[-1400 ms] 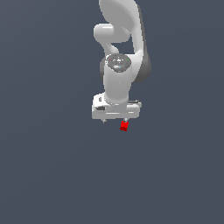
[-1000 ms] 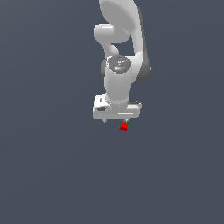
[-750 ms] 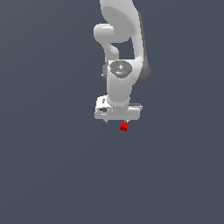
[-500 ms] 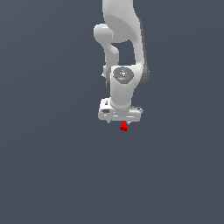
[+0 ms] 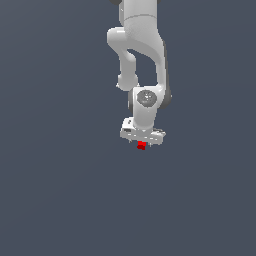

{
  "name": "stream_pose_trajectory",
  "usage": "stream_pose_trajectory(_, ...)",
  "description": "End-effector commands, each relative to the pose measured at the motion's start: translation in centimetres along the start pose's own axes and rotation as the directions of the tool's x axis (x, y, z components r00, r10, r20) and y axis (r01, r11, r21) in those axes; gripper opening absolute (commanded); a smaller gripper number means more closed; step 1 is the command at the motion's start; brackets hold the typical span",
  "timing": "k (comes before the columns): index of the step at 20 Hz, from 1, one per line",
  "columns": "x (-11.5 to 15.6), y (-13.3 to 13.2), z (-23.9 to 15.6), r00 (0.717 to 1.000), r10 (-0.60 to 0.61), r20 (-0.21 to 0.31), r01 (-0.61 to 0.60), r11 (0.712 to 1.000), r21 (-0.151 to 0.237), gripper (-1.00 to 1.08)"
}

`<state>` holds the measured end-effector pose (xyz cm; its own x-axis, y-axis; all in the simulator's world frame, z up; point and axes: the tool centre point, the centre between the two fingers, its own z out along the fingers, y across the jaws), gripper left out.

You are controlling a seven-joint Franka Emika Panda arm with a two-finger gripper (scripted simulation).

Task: Pick up the red cube and move it to a goal position.

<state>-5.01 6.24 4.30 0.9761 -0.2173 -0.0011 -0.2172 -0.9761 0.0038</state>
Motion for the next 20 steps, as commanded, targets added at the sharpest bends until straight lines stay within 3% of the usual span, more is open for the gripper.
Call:
stream_pose_trajectory(1, -0.4, -0.4, 1.1, 1.000, 0.026, -0.001, -0.026, 1.000, 0.001, 1.00)
stream_pose_trajectory(10, -0.8, -1.0, 2.3, 0.999, 0.053, -0.001, -0.053, 0.999, 0.004, 1.00)
stream_pose_trajectory(11, -0.8, -1.0, 2.3, 0.999, 0.053, -0.001, -0.053, 0.999, 0.004, -1.00)
stream_pose_trajectory(20, -0.8, -1.0, 2.3, 0.999, 0.053, -0.001, -0.053, 0.999, 0.004, -1.00)
